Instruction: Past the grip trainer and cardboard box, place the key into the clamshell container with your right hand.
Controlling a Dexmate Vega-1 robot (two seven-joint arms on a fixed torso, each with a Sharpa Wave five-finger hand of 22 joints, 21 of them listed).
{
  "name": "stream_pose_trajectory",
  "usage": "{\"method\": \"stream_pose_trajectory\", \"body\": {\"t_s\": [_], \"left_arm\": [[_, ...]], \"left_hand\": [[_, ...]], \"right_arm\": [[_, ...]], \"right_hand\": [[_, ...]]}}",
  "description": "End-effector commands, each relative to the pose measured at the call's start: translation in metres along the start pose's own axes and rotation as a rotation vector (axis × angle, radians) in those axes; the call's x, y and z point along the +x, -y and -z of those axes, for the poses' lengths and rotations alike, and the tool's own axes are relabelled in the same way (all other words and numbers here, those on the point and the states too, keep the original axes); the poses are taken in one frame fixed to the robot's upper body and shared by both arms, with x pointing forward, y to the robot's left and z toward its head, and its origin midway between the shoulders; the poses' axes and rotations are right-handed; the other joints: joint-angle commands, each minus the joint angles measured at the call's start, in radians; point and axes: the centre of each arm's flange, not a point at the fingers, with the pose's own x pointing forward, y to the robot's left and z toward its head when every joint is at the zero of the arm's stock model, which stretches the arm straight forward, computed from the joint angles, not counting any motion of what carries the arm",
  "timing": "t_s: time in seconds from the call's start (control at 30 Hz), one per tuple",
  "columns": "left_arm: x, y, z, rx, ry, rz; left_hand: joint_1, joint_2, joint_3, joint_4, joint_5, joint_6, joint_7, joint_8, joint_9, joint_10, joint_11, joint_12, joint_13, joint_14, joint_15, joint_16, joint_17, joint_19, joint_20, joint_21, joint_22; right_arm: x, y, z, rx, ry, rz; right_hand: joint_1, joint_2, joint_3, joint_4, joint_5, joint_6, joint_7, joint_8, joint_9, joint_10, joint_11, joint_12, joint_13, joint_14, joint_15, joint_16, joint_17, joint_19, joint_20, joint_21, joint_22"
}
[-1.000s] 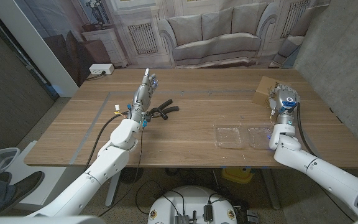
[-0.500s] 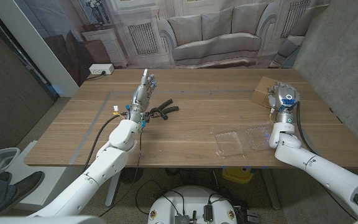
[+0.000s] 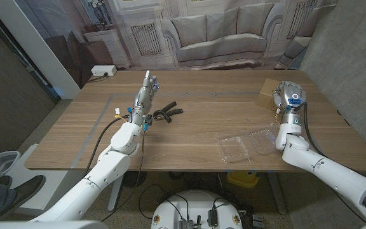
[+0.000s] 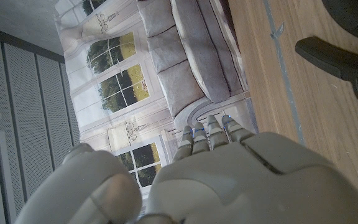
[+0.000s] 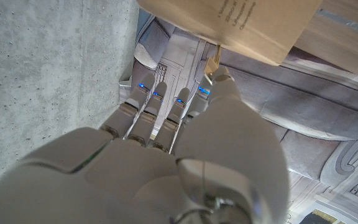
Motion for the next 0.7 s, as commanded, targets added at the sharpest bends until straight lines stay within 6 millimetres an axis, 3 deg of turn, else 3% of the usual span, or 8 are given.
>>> {"method": "stream_pose_trajectory", "body": {"t_s": [0.03, 0.7], "left_arm": [[0.002, -0.003, -0.001, 0.0, 0.0, 0.01], [0.005, -0.004, -0.005, -0.003, 0.008, 0.044]], "left_hand": [[0.001, 0.005, -0.007, 0.004, 0.001, 0.009, 0.002, -0.001, 0.003, 0.003, -0.003, -0.003, 0.002, 0.006, -0.001, 0.002, 0.004, -0.005, 0.004, 0.003, 0.002], [0.003, 0.007, -0.011, 0.003, 0.001, 0.01, 0.002, -0.001, 0.003, 0.003, -0.004, -0.003, 0.002, 0.007, 0.001, 0.003, 0.004, -0.005, 0.005, 0.003, 0.002]], "right_arm": [[-0.001, 0.013, 0.002, -0.021, 0.004, 0.01], [-0.016, 0.04, -0.002, -0.016, -0.006, 0.028]], "right_hand": [[0.019, -0.004, -0.003, -0.009, -0.003, 0.054, -0.036, -0.005, -0.009, 0.005, -0.004, 0.003, 0.001, 0.002, -0.161, -0.003, 0.004, -0.009, -0.127, 0.005, 0.003], [0.022, -0.005, -0.018, -0.003, -0.006, 0.068, -0.052, -0.028, -0.05, 0.014, -0.001, -0.006, 0.001, 0.004, -0.159, -0.008, 0.012, -0.012, -0.126, 0.012, 0.008]]}}
